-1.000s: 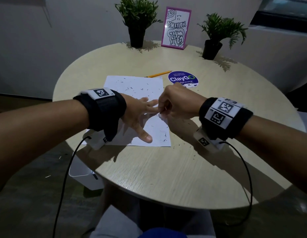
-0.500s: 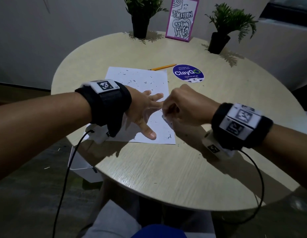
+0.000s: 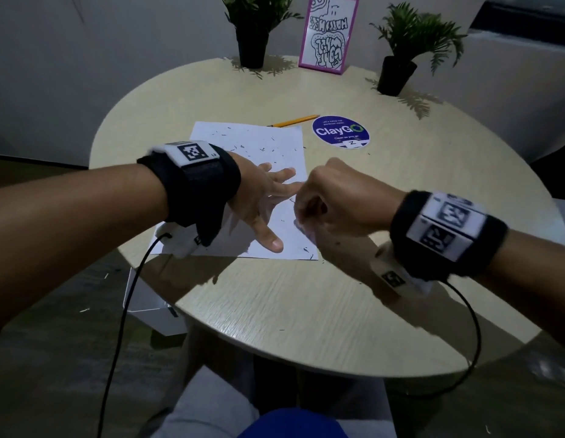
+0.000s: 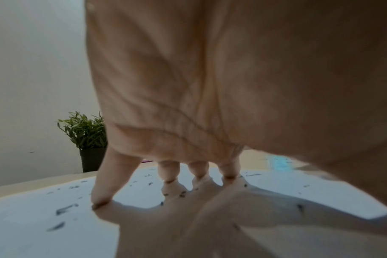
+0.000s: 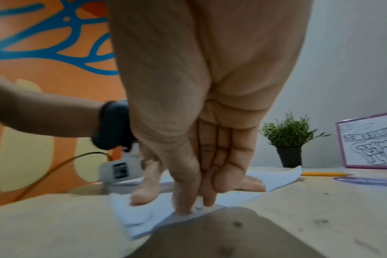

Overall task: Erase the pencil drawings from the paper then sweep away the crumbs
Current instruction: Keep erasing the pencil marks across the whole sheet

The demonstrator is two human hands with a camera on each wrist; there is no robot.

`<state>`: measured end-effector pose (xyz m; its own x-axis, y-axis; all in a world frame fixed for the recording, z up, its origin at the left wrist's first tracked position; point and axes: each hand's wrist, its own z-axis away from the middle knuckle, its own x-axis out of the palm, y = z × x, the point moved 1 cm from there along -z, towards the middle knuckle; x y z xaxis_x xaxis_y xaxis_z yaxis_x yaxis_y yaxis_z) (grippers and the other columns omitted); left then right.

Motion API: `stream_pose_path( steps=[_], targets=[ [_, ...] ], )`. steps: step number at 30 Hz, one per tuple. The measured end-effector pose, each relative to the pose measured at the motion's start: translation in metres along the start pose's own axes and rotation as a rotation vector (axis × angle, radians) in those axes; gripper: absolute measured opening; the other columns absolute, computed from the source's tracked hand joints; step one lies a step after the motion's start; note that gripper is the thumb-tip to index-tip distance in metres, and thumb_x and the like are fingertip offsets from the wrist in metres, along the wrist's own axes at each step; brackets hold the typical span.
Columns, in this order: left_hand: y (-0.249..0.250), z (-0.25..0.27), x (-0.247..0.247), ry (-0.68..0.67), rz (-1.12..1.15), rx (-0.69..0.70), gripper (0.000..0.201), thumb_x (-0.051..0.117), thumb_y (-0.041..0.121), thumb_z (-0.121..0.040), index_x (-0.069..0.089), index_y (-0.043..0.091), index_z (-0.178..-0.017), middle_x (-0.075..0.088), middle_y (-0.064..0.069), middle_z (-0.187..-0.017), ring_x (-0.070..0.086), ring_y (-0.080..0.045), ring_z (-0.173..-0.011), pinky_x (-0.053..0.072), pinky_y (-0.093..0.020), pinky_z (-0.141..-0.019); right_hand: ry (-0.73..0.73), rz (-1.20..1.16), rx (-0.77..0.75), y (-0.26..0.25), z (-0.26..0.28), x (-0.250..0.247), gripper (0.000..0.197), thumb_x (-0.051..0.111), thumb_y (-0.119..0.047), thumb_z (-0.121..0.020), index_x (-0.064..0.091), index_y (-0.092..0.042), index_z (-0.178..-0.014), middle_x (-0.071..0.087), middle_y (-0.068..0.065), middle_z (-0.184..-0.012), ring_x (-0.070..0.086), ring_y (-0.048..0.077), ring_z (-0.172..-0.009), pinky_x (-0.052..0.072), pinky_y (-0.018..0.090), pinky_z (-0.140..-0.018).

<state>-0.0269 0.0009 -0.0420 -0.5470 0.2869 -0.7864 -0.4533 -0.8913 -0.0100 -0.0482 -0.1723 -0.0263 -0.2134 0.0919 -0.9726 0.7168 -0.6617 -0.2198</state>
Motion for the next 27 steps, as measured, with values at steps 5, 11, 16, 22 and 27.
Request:
stream_pose_path(
  steps=[5,11,16,22,27],
  targets=[
    [0.001,0.002,0.000,-0.013,0.001,-0.010,0.132,0.056,0.089,-0.048,-0.019,0.050,-0.150,-0.033,0.020,-0.157,-0.022,-0.021,-0.150,0.005,-0.061,-0.121,-0.160,-0.027,-0.063,-0.011,0.013,-0.004,0.012,0.077,-0.007,-0.078,0.080,-0.018,-0.079,0.071,-0.016,-0.070,0.061,-0.009,-0.063,0.042,0.007,-0.058],
    [0.002,0.003,-0.002,-0.026,-0.013,-0.010,0.133,0.052,0.092,-0.043,-0.018,0.053,-0.150,-0.031,0.021,-0.158,-0.020,-0.021,-0.151,0.007,-0.063,-0.119,0.011,-0.001,0.039,0.004,-0.016,-0.008,0.012,0.075,-0.004,-0.079,0.080,-0.012,-0.087,0.075,-0.002,-0.078,0.069,0.008,-0.075,0.057,0.024,-0.072],
    [0.002,0.003,-0.001,-0.007,-0.001,-0.027,0.127,0.062,0.083,-0.060,-0.023,0.048,-0.149,-0.034,0.018,-0.157,-0.023,-0.020,-0.150,0.004,-0.059,-0.121,-0.172,-0.042,-0.014,-0.010,0.022,-0.003,0.017,0.074,-0.004,-0.075,0.079,-0.019,-0.082,0.066,-0.019,-0.067,0.062,-0.007,-0.063,0.042,0.005,-0.060],
    [0.003,0.003,-0.003,-0.010,-0.021,-0.019,0.122,0.060,0.087,-0.060,-0.015,0.052,-0.150,-0.030,0.021,-0.158,-0.020,-0.021,-0.151,0.007,-0.062,-0.120,0.034,0.029,0.031,-0.003,-0.018,-0.009,0.006,0.078,-0.009,-0.081,0.080,-0.013,-0.085,0.075,-0.001,-0.076,0.069,0.010,-0.073,0.057,0.029,-0.072],
    [0.005,0.004,-0.001,-0.008,-0.028,-0.027,0.128,0.057,0.088,-0.054,-0.020,0.051,-0.149,-0.032,0.016,-0.159,-0.019,-0.025,-0.151,0.005,-0.060,-0.120,-0.093,-0.027,-0.033,-0.011,0.011,0.003,0.015,0.071,-0.001,-0.075,0.078,-0.014,-0.076,0.064,-0.015,-0.062,0.061,-0.001,-0.060,0.039,0.006,-0.058]
  ],
)
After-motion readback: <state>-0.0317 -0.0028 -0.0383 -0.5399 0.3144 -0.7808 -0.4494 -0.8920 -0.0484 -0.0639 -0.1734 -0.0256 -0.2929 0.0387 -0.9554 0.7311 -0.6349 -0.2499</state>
